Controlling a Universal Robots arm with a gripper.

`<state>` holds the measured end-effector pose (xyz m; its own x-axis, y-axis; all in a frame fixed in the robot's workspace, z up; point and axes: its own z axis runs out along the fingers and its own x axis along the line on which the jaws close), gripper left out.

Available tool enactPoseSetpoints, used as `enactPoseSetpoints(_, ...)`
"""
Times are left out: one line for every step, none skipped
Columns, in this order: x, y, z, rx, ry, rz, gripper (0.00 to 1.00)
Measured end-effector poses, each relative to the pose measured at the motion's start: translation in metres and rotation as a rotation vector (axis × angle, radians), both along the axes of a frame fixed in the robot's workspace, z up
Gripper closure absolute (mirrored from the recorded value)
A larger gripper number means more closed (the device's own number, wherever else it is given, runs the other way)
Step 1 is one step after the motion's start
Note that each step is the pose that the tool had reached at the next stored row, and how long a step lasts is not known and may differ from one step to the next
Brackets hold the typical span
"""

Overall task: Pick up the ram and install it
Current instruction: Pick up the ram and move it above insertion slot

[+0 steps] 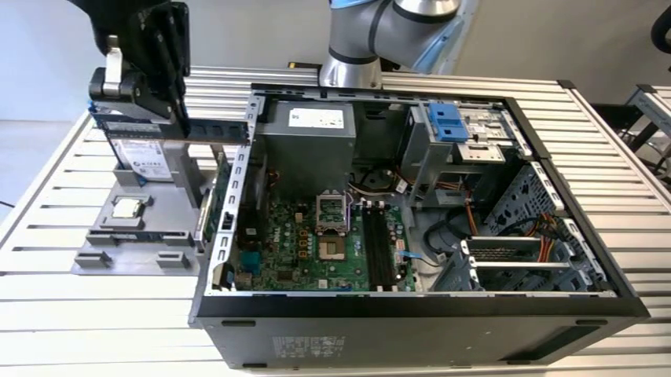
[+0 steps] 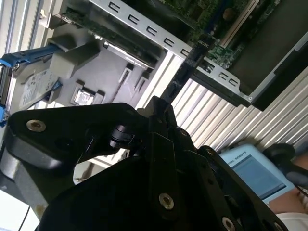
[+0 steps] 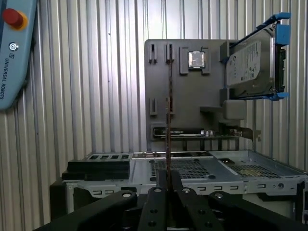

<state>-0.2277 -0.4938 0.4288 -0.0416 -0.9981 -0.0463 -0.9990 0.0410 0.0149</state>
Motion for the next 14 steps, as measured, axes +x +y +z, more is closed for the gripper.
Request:
enactPoseSetpoints(0.0024,0.0000,0.0000,0.0000,0.0000,0.000,1.00)
enactPoseSetpoints(0.0047,0.0000,0.0000,0.0000,0.0000,0.000,1.00)
enactPoseSetpoints(0.0067,0.0000,0.0000,0.0000,0.0000,0.000,1.00)
enactPoseSetpoints(0.0085,0.0000,0.0000,0.0000,0.0000,0.000,1.00)
enactPoseSetpoints(0.0099,0.0000,0.0000,0.0001,0.0000,0.000,1.00)
enactPoseSetpoints(0.0108,0.0000,0.0000,0.0000,0.0000,0.000,1.00)
enactPoseSetpoints(0.0108,-0.0001,0.0000,0.0000,0.0000,0.000,1.00)
enactPoseSetpoints(0.0108,-0.0001,0.0000,0.0000,0.0000,0.000,1.00)
enactPoseSetpoints(0.0109,0.0000,0.0000,0.0000,0.0000,0.000,1.00)
enactPoseSetpoints(0.0109,0.0000,-0.0001,0.0001,0.0000,0.000,1.00)
enactPoseSetpoints(0.0110,0.0000,0.0000,0.0000,0.0000,0.000,1.00)
enactPoseSetpoints(0.0110,0.0000,0.0000,0.0000,0.0000,0.000,1.00)
enactPoseSetpoints(0.0110,0.0000,0.0000,0.0000,0.0000,0.000,1.00)
enactPoseSetpoints(0.0110,0.0000,0.0000,0.0000,0.0000,0.000,1.00)
